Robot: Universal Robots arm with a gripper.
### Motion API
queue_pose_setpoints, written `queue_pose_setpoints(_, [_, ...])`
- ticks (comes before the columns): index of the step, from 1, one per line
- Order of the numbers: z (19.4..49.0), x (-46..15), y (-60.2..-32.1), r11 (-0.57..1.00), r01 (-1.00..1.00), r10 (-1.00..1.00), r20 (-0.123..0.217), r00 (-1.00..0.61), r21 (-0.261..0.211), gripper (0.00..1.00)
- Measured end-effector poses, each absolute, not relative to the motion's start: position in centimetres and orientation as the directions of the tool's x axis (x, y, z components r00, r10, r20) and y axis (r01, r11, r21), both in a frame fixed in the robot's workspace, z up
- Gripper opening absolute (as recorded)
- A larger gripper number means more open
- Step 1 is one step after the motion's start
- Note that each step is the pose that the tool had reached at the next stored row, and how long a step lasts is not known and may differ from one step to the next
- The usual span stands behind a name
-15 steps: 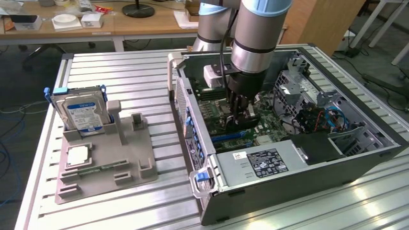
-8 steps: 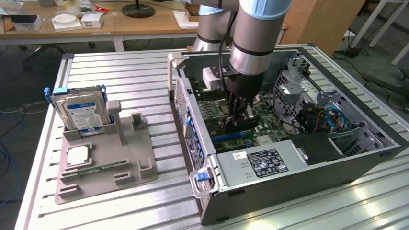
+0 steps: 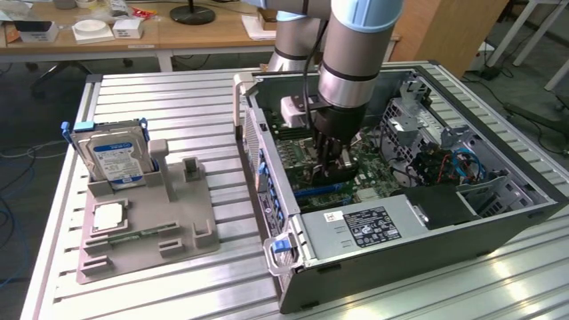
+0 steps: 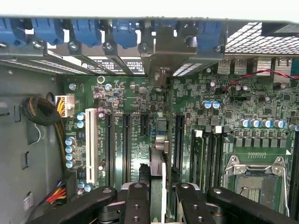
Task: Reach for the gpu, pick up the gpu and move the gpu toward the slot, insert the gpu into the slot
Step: 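Insert the gpu into the slot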
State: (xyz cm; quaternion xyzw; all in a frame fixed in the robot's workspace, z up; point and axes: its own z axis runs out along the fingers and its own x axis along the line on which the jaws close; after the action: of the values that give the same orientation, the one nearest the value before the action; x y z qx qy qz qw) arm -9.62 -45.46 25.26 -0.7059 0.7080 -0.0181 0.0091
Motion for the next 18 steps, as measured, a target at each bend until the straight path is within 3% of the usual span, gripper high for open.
queue_pose_setpoints(18, [24.92,-9.96,-45.19,0.003,-0.999,-1.0,0.012,-0.003,-0.039,0.26])
